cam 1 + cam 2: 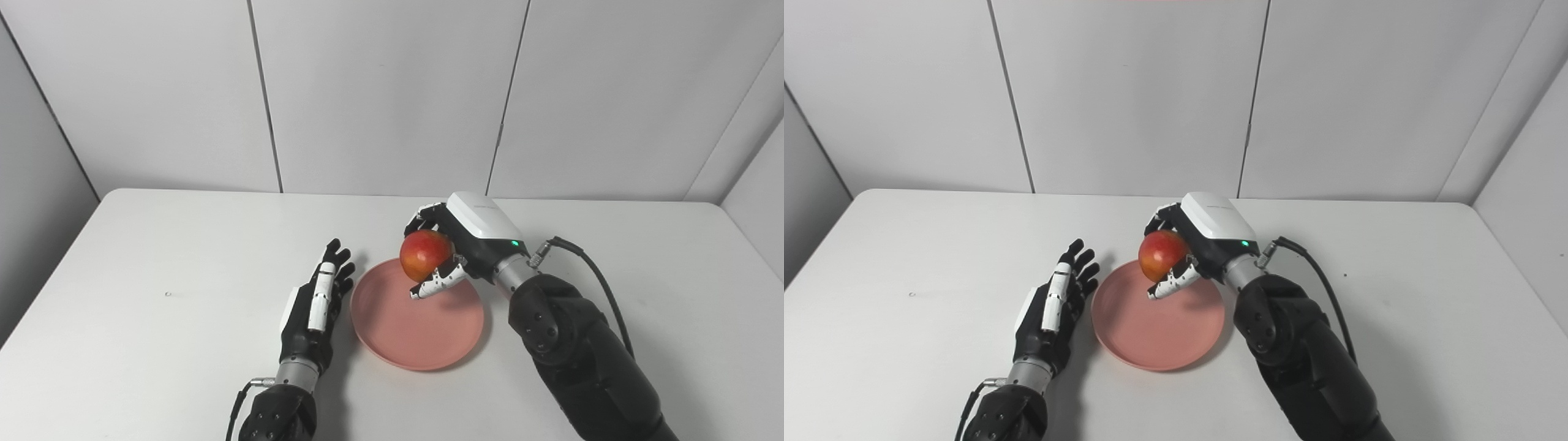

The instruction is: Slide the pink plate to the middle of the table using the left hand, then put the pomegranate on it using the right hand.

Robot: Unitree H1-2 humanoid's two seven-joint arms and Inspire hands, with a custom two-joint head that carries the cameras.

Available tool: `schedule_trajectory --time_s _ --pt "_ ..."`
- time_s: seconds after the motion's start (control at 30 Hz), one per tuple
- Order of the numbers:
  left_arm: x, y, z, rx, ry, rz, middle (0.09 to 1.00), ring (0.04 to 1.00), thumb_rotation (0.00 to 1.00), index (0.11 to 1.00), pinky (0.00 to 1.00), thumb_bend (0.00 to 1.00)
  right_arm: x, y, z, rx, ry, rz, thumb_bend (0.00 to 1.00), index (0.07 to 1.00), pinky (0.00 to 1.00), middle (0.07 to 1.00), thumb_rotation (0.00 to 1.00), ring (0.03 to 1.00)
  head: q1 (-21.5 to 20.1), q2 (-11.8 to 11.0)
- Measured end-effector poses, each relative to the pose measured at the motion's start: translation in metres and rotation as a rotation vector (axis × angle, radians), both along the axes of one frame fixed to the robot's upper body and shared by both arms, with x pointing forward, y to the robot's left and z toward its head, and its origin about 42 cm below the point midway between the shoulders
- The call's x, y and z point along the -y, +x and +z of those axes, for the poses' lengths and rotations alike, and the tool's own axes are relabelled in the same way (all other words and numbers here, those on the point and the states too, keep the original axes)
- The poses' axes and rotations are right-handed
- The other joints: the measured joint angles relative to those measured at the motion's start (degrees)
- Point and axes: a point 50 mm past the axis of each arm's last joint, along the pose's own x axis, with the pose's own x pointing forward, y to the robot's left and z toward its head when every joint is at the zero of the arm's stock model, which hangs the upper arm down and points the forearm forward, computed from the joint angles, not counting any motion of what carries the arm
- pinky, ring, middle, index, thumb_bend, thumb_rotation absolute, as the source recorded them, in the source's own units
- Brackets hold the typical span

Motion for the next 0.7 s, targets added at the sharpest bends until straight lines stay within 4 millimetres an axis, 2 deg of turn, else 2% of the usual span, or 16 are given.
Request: schedule_trajectory --time_s 0.27,0.5,0.7 --pt "0.004 0.0 0.001 -0.003 -0.008 0.013 0.959 0.943 1.0 0.948 0.95 0.42 -0.012 0.004 -0.025 -0.049 -0.007 0.013 0.52 0.531 0.34 0.442 0.0 0.413 0.3 0.2" --pt "0.004 0.0 0.001 -0.001 0.003 0.017 0.956 0.943 1.0 0.947 0.95 0.42 -0.017 0.005 -0.037 -0.05 -0.006 0.03 0.52 0.534 0.29 0.42 0.0 0.372 0.3 0.4" --pt "0.006 0.0 0.001 -0.002 -0.001 0.019 0.952 0.936 1.0 0.941 0.94 0.42 -0.017 0.006 -0.046 -0.069 -0.008 0.025 0.52 0.534 0.33 0.437 0.0 0.41 0.3 0.4"
